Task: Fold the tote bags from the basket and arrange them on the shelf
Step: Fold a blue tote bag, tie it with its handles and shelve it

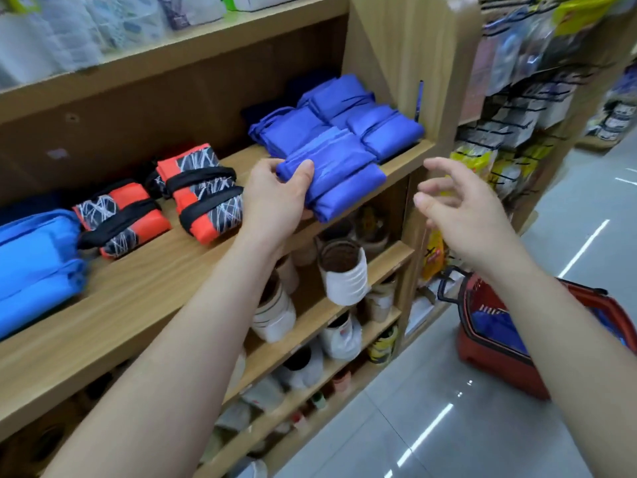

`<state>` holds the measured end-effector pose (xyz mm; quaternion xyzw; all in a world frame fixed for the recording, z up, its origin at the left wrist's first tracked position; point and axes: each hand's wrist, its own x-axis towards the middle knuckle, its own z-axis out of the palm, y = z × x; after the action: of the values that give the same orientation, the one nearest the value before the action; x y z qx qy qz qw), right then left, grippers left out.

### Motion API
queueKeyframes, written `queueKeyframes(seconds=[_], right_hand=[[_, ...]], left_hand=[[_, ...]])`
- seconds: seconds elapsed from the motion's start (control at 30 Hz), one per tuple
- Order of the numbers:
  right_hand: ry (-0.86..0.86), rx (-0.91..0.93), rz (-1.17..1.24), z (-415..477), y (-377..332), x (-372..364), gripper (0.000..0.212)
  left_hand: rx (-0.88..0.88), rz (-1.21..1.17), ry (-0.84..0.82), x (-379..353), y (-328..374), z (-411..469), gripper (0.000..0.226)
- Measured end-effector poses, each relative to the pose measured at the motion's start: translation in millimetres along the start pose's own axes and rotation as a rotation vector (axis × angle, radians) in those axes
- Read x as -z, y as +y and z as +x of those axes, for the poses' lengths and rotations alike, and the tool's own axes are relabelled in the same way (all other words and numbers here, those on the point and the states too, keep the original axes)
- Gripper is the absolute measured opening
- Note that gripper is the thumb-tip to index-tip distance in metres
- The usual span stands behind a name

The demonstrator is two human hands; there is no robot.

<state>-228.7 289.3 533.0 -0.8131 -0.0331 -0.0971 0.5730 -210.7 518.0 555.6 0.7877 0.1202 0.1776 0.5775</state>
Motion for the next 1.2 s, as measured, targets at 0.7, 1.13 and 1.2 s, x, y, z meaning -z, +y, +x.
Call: queueKeyframes(seconds=[0.7, 1.13, 1.2], right_hand=[[0.121, 0.279, -0.651, 111, 23, -20, 0.053], [0.08, 0.182, -0.325, 101, 29, -8, 0.04], [0.107, 0.177, -0.296, 94, 27, -5, 0.037]], left_hand=[[0.004, 0.073, 0.018, -30, 2, 40, 0.022], [-0.211, 0.532, -0.027, -29, 15, 30, 0.038], [-0.231, 0.565, -0.035, -27, 16, 30, 0.039]])
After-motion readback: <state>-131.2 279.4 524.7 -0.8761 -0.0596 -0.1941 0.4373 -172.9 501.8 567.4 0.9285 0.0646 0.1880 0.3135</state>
